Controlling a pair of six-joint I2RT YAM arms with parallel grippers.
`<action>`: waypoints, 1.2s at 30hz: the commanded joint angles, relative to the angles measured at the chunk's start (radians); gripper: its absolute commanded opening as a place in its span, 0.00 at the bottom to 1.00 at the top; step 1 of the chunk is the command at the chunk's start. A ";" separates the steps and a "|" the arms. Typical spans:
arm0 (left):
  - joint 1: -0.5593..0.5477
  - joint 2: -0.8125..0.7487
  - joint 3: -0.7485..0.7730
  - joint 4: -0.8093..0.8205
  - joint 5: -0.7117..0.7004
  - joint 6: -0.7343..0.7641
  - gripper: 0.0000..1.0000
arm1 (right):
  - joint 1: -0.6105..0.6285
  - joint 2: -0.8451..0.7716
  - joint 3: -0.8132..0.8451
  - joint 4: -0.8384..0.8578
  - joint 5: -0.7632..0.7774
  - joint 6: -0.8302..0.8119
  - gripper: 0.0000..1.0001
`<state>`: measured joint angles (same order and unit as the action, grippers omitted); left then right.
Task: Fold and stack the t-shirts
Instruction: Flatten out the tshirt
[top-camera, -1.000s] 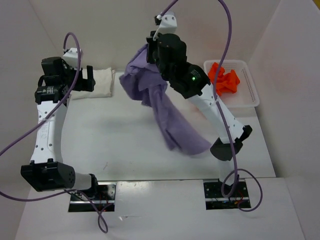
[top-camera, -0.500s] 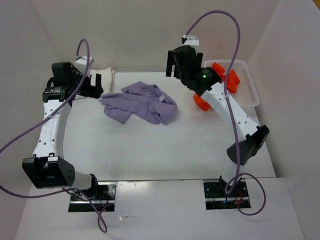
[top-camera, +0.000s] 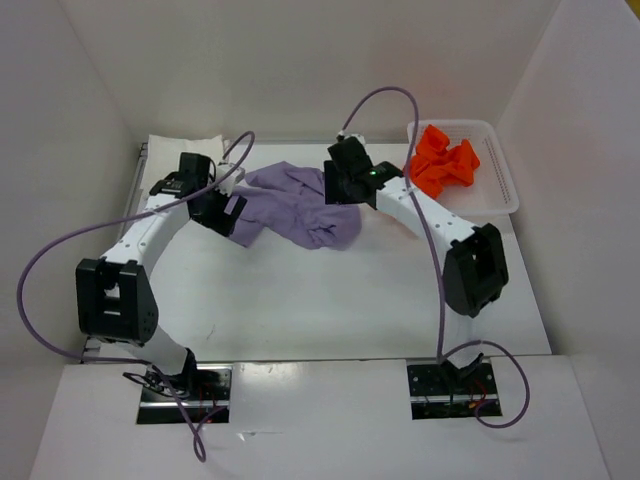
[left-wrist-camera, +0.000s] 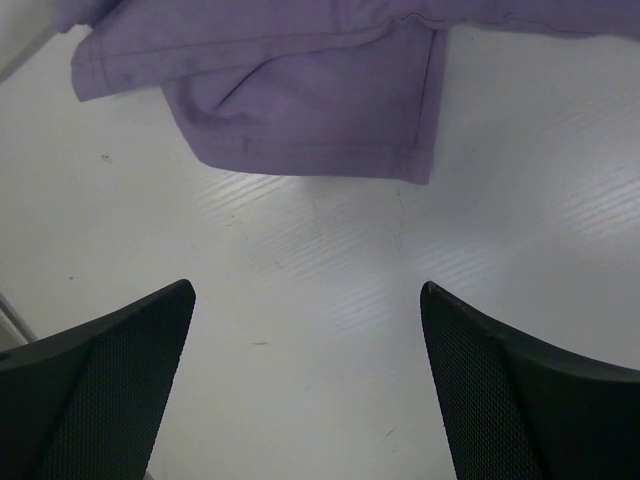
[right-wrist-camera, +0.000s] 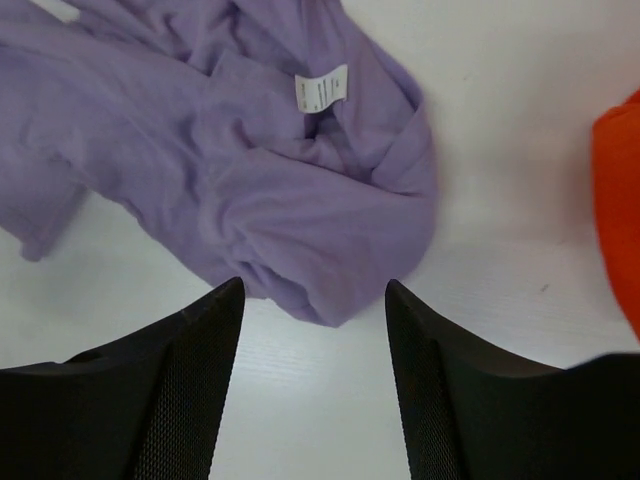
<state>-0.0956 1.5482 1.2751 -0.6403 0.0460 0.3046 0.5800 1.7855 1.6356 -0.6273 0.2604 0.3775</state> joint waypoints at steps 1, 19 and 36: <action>0.019 0.064 0.035 0.057 0.003 -0.071 1.00 | 0.033 0.103 0.047 0.075 -0.004 -0.008 0.64; 0.181 0.406 0.280 0.114 0.123 -0.231 1.00 | 0.135 0.578 0.442 -0.112 0.255 -0.077 0.35; 0.266 0.612 0.469 0.146 0.235 -0.325 1.00 | 0.100 0.480 0.375 -0.144 0.252 -0.077 0.53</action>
<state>0.1753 2.1139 1.6878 -0.5060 0.2161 0.0139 0.6762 2.3356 2.0193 -0.7380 0.4801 0.2966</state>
